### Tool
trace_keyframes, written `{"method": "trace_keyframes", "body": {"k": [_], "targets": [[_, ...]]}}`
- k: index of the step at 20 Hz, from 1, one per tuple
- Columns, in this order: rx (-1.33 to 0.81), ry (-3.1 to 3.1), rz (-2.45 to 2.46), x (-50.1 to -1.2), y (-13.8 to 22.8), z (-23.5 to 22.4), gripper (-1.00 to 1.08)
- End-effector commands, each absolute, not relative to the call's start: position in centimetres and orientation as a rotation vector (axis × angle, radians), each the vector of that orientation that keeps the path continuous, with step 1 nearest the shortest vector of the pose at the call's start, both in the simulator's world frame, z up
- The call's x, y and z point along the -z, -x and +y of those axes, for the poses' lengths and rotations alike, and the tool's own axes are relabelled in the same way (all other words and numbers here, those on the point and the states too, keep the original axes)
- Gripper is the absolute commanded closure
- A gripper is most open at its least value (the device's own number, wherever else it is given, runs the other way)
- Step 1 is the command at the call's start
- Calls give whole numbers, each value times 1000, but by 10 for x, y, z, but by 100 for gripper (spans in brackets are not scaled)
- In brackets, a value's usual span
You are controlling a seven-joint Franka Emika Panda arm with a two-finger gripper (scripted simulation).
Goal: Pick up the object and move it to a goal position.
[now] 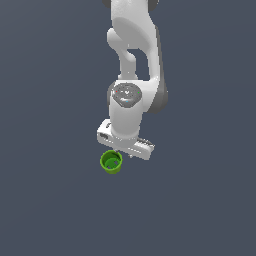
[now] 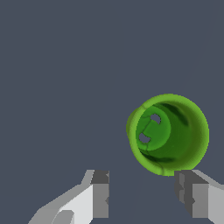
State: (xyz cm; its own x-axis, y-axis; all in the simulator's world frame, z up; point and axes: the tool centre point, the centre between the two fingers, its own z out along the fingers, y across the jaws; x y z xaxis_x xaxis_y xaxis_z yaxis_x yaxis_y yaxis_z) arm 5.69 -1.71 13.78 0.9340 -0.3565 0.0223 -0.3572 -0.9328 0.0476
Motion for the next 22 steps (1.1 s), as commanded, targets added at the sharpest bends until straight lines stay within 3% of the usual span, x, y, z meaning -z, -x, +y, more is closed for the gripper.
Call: {"method": "trace_keyframes", "body": {"k": [1,22], "targets": [[-27,-3009,-668,-130,-65,-23,-20],[-57,-2886,-994,-102,-89,-40,-20]]}}
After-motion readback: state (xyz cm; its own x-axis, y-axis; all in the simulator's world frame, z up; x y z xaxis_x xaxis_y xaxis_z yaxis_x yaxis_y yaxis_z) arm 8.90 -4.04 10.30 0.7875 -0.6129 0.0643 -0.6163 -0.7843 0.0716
